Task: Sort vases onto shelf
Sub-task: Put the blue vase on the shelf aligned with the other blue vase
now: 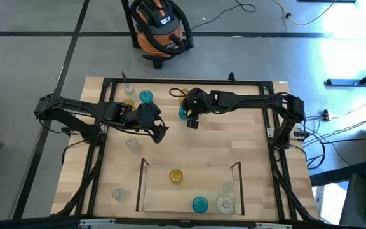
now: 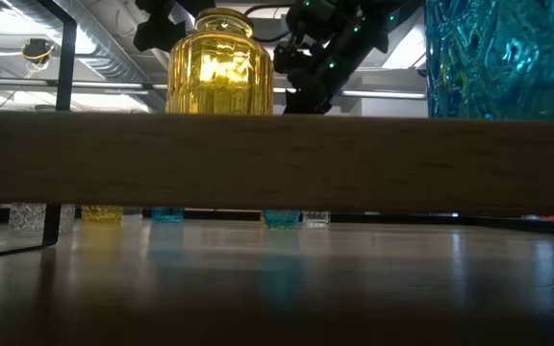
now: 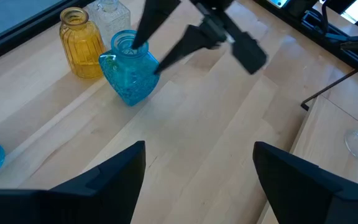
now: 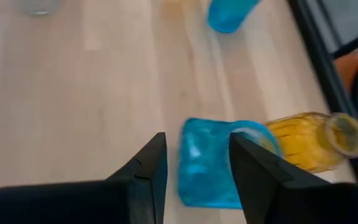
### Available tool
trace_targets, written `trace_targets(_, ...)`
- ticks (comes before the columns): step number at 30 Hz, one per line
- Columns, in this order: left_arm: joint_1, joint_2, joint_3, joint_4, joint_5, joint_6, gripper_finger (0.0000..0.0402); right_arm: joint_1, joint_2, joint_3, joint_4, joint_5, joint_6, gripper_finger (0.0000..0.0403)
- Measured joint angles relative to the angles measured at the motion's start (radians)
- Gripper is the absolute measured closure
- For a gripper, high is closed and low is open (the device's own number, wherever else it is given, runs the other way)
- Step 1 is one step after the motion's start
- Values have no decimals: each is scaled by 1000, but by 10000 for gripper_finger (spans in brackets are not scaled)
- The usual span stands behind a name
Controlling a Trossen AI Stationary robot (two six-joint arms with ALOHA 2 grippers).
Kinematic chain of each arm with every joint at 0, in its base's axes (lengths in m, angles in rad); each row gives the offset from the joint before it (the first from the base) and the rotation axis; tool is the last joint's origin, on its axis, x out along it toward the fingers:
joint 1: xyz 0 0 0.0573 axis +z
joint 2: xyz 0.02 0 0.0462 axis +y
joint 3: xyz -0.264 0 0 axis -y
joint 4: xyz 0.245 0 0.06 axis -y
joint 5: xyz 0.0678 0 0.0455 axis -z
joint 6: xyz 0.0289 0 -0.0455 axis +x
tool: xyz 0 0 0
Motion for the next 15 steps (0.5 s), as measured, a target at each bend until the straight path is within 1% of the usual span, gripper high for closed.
trace_targets(6,0,0,0,1,0,0,113,-38,31,0,-18,-1,7,272)
trace_targets(11,0,0,0,5,-1,0,113,-62,33,2,-55,-35,22,273)
trace_targets(13,0,0,0,5,-1,0,113,-61,34,8,-57,-35,5,281)
trace_targets(15,0,0,0,5,-1,0,113,-60,36,29,-93,-47,-12,300)
